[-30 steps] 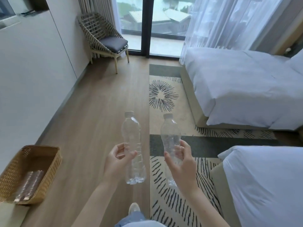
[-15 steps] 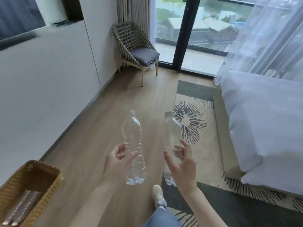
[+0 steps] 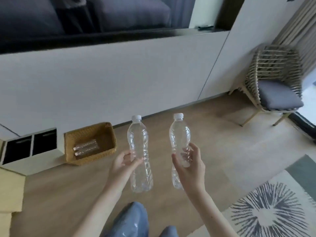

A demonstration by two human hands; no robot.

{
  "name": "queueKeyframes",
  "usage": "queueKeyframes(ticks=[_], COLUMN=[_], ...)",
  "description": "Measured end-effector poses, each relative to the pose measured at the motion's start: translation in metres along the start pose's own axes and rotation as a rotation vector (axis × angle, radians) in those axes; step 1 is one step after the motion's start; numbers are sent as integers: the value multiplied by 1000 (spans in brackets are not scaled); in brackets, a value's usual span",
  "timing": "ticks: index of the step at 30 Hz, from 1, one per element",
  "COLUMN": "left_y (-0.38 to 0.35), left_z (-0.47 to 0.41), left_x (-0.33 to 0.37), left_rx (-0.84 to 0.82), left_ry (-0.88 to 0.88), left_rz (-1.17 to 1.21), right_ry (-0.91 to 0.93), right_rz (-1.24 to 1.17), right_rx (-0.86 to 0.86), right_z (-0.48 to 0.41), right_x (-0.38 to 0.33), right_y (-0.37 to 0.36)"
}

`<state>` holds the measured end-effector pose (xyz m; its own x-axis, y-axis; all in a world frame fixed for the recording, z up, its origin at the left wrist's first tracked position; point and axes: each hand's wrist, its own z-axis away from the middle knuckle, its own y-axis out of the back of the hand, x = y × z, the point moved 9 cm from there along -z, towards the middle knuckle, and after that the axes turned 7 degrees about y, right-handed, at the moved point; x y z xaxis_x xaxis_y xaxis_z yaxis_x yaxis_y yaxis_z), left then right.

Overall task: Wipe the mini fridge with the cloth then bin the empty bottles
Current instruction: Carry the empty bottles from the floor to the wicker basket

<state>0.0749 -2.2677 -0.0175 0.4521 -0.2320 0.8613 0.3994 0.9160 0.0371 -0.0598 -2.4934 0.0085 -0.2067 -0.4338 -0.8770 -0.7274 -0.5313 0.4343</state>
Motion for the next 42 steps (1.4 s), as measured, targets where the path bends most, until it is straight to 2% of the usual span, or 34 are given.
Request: queueKeyframes(ticks=[6,16,21,27,36,42], left_y=[54,131,171,221,290,287], left_z=[-64,-196,-230,-258,-290,-331], left_x=[6,89,120,103,65,48], left_rx=[210,344,434,635,1168,1287], left_ry=[39,7,-4,96,213,251], left_rz=[104,160,233,349,711,947], right_ry=[75,191,261,350,585,696], right_rz=[-55,-122,-131,-140,-83,-58], right_rx=[-202,-378,-532,-772,-1230,-1532], right_z=[-75,-216,-258,-295,-329,-313], right_x=[-2,-57,-90,-117,-164,-178], right_y=[-105,-254,-330,-439,-642,-739])
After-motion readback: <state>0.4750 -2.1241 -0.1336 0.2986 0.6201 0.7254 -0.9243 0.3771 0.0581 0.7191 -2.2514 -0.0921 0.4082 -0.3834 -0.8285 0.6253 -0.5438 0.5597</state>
